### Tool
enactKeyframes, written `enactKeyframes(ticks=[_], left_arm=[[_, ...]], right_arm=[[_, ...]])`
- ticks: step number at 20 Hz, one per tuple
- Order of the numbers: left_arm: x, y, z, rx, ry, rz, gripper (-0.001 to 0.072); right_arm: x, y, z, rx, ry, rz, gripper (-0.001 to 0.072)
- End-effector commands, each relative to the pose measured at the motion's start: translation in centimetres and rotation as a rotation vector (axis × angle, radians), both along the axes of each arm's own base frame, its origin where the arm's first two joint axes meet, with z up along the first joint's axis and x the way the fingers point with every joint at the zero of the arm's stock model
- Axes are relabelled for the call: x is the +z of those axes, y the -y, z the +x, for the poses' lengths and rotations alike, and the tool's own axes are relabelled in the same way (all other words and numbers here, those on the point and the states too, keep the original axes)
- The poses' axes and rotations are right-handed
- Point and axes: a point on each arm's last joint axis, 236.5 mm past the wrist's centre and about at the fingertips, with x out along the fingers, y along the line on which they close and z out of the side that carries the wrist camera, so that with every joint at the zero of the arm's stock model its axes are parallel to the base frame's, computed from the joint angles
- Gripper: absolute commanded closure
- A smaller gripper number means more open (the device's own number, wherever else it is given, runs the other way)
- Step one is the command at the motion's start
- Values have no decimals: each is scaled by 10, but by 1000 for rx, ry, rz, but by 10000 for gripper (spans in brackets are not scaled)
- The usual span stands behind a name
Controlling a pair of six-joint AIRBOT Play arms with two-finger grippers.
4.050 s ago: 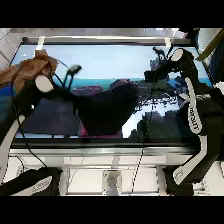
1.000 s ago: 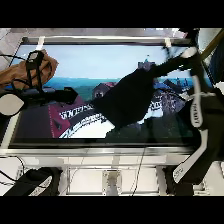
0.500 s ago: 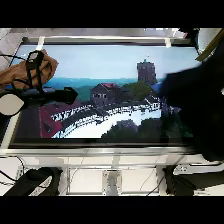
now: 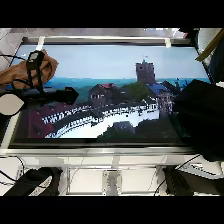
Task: Fold the clothes and pants, and hang the long-sleeved shirts on hangers.
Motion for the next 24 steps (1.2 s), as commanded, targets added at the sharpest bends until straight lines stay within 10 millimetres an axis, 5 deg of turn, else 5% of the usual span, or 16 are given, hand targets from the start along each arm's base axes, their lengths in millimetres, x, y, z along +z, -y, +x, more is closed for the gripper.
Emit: enactKeyframes(ticks=[1,4,5,6,7,8,10,12,15,17,19,22,24], left_arm=[[1,3,-1,-4,-5,-18,18],[1,3,-1,-4,-5,-18,17],[1,3,-1,-4,-5,-18,17],[1,3,-1,-4,-5,-18,17],[1,4,-1,-5,-5,-19,17],[1,3,-1,-4,-6,-19,17],[1,4,-1,-5,-6,-18,17],[1,3,-1,-4,-6,-19,17],[1,3,-1,-4,-6,-18,17],[1,3,-1,-4,-6,-18,17],[1,3,-1,-4,-6,-18,17],[1,3,-1,-4,-6,-18,17],[1,3,-1,-4,-6,-18,17]], right_arm=[[-69,12,-61,-192,-62,35,703],[-98,11,-79,-258,-67,66,677],[-96,12,-79,-284,-59,67,493],[-87,16,-74,-331,-26,66,222],[-71,20,-61,-383,46,68,66],[-48,23,-41,-409,152,70,54],[33,21,19,-354,468,48,54],[108,-2,63,-228,671,-17,54],[173,-98,119,127,779,-71,55],[184,-180,142,390,774,-72,105],[181,-256,153,645,745,-58,302],[154,-329,151,925,619,-72,366],[140,-360,147,1047,557,-104,699]])
